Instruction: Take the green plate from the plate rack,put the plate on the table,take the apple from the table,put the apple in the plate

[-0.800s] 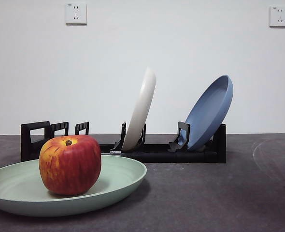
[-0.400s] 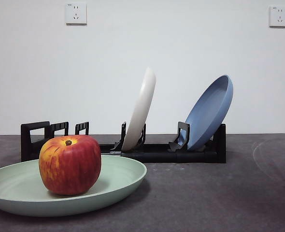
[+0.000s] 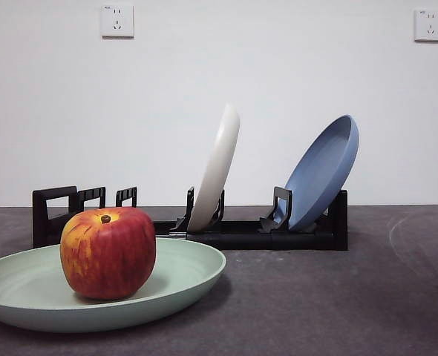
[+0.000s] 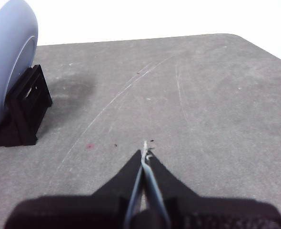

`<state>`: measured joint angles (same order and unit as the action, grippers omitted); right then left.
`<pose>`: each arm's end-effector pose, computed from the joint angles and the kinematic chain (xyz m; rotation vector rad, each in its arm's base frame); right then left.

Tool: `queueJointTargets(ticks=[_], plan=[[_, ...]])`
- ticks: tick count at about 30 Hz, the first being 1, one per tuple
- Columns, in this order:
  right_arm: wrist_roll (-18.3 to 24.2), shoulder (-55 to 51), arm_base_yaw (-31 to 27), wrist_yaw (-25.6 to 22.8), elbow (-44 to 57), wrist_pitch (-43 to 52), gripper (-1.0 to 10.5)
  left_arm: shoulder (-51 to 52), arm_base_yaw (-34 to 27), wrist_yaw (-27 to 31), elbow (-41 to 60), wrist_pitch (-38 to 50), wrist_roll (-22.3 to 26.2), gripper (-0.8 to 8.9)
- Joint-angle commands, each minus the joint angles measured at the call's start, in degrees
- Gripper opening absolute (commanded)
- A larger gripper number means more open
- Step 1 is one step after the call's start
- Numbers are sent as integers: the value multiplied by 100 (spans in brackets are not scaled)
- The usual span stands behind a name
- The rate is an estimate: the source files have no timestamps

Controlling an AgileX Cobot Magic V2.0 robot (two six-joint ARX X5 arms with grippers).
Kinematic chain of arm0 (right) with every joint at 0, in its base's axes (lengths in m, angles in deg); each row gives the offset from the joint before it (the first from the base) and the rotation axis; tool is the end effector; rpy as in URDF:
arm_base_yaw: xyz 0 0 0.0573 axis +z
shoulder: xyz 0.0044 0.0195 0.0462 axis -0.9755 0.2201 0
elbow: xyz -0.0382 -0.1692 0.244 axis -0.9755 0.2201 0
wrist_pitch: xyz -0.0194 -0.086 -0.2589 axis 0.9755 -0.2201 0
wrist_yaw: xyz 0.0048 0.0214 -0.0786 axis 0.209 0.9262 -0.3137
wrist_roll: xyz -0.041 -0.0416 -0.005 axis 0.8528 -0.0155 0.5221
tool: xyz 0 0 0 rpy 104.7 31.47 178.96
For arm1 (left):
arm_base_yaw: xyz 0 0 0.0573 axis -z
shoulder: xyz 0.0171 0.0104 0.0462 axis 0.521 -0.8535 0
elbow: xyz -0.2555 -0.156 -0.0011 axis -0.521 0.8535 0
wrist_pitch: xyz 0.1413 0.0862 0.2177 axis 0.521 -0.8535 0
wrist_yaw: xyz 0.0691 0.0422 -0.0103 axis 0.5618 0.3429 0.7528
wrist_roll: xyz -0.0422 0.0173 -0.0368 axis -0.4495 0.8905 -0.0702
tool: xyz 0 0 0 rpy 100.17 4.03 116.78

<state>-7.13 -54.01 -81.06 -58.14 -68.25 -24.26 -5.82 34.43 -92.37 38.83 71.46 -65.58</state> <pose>0.0893 -0.0068 0.1514 0.0079 0.1794 -0.0921 0.0935 -0.0105 0.1455 -0.1229 0.2616 -0.1859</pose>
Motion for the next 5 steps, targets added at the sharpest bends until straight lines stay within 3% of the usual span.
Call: queueJointTargets(ticks=[1, 5], plan=[[-61, -7, 0, -7, 50, 44, -11, -4, -15, -4, 42, 48, 72, -3], [-61, -7, 0, -7, 50, 44, -11, -4, -15, -7, 42, 48, 72, -4]])
